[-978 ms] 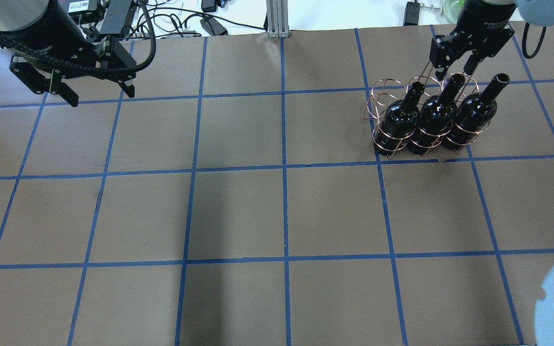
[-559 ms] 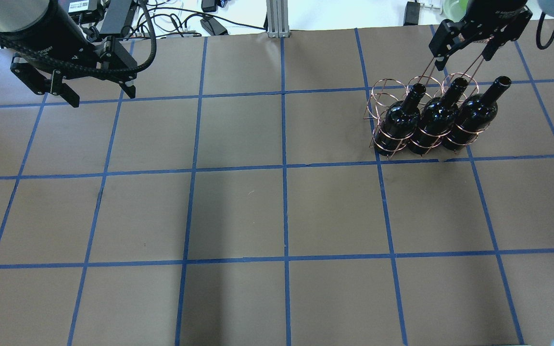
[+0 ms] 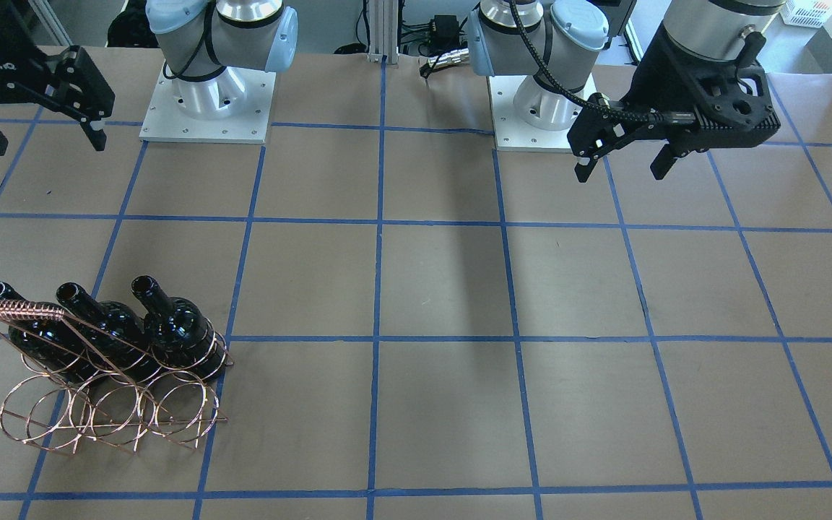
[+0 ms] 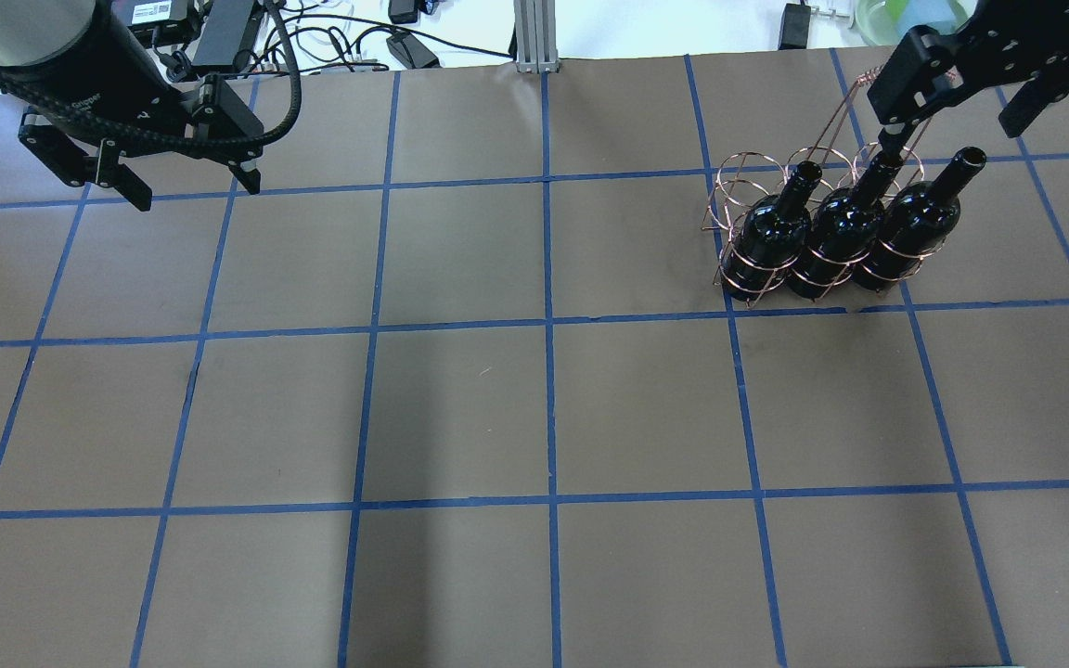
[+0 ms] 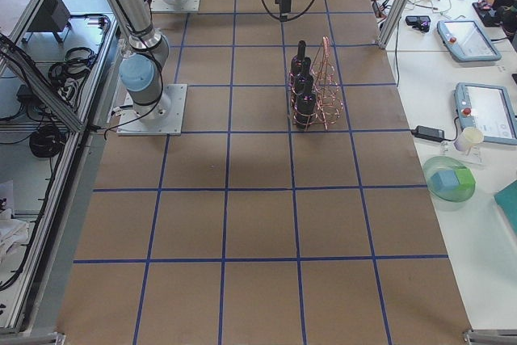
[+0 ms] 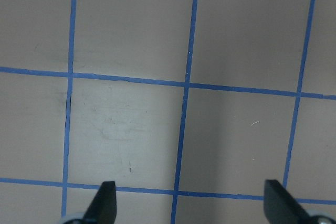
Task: Place wine into wine basket
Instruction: 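Open the right gripper and raise it off the bottle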
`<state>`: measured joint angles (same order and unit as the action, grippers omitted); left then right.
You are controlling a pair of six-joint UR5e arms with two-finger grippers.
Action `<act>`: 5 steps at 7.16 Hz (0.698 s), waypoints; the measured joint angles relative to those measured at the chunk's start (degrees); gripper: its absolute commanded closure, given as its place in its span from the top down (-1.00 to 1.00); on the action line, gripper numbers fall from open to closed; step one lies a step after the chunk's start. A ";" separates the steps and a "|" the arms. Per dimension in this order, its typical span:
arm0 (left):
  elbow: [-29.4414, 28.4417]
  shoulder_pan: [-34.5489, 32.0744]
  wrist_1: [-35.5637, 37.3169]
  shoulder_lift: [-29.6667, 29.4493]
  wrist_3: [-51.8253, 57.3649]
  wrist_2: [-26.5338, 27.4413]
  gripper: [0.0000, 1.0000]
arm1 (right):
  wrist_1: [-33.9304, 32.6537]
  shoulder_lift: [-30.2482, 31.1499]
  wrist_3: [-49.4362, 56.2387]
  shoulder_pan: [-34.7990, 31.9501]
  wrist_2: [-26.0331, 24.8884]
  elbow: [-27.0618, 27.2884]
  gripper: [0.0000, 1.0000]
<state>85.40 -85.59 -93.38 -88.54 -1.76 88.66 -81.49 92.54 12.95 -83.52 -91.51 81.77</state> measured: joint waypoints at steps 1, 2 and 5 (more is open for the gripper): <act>0.00 0.10 0.10 0.06 0.00 1.21 1.00 | -0.16 1.07 -3.49 -1.94 0.26 1.36 1.00; 0.04 0.04 0.17 0.09 0.00 2.36 1.00 | -0.73 1.51 -8.76 -4.65 0.45 1.98 1.00; 0.12 -0.07 0.22 0.26 -0.05 2.71 1.00 | -3.15 1.26 -14.93 -8.48 0.50 2.38 1.00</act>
<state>85.51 -85.66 -93.17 -88.28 -1.82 91.37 -84.65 93.80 -1.98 -92.01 -91.00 84.15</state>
